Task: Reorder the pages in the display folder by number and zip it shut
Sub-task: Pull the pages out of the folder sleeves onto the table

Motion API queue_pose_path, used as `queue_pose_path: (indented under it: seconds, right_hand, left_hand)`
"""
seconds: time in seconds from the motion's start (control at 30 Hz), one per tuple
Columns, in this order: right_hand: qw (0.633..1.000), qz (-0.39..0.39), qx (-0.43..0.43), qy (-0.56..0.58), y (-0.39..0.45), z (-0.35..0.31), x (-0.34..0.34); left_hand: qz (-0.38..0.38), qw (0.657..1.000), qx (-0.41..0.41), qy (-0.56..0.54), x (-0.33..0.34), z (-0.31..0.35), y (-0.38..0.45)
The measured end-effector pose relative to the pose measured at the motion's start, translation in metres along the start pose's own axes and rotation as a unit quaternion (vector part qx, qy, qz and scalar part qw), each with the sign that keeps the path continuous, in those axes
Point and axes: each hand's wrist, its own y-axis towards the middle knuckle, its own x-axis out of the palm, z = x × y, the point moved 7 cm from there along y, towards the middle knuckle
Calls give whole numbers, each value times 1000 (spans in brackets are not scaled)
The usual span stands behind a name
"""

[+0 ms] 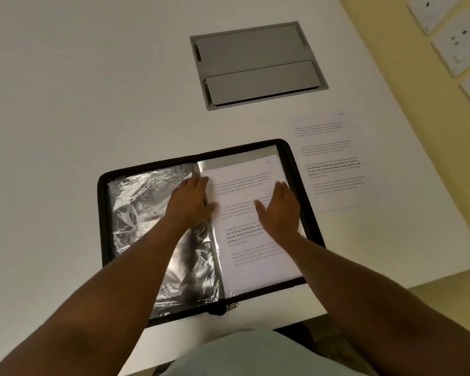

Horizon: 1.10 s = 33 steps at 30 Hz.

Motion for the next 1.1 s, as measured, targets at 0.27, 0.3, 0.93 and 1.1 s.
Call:
queue_pose_path:
  seconds: [0.27,0.3,0.93,1.1]
  right_hand:
    - [1000,7,-8,11,87,-19,-26]
    - [1000,6,-9,13,96,-21,-27]
    - [960,-118,-255,9,153,-109,-45]
    - [944,-202,-259,-18,159,-123,-39]
  left_hand:
    - [30,1000,1,3,-9,11,67]
    - [40,999,-2,5,-11,13,72]
    - [122,985,105,-67,-31,26,107]
    - [169,974,139,-53,-36,33,95]
